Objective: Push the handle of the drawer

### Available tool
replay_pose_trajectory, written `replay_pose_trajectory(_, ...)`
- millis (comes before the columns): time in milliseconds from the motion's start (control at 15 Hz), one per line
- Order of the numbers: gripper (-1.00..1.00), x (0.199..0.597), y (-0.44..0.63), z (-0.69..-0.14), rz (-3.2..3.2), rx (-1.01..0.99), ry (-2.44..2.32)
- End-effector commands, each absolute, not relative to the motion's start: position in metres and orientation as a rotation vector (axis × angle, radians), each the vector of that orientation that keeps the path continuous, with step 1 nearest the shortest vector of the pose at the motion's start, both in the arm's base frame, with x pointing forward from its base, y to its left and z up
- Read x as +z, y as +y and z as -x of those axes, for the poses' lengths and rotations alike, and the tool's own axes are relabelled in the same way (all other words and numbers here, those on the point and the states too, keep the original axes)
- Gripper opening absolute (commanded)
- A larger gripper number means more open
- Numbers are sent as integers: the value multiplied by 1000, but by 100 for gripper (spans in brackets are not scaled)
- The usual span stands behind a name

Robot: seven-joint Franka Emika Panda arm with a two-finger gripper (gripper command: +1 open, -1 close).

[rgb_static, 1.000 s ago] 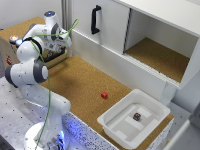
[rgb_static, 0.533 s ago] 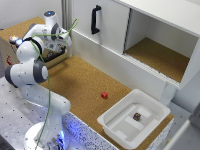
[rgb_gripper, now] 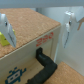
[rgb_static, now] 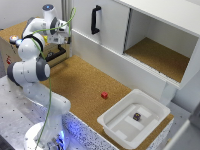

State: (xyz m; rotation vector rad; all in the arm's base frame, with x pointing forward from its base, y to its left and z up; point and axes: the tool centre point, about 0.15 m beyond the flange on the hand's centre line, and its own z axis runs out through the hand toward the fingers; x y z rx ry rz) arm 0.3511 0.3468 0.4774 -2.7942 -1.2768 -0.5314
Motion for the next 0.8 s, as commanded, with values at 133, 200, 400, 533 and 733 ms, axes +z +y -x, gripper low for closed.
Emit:
replay_pose_trajectory(133, 100, 485, 397, -386, 2630, -286, -1756)
replay_pose_trajectory(200, 100, 484, 401, -388, 2590, -284, -1804)
replay_pose_trajectory(400, 100, 485, 420, -389, 2451, -286, -1946)
replay_pose_trajectory(533, 100, 485, 431, -386, 2395, -273, -2013)
replay_pose_trajectory(733, 100, 483, 441, -376, 2332, -232, -2076)
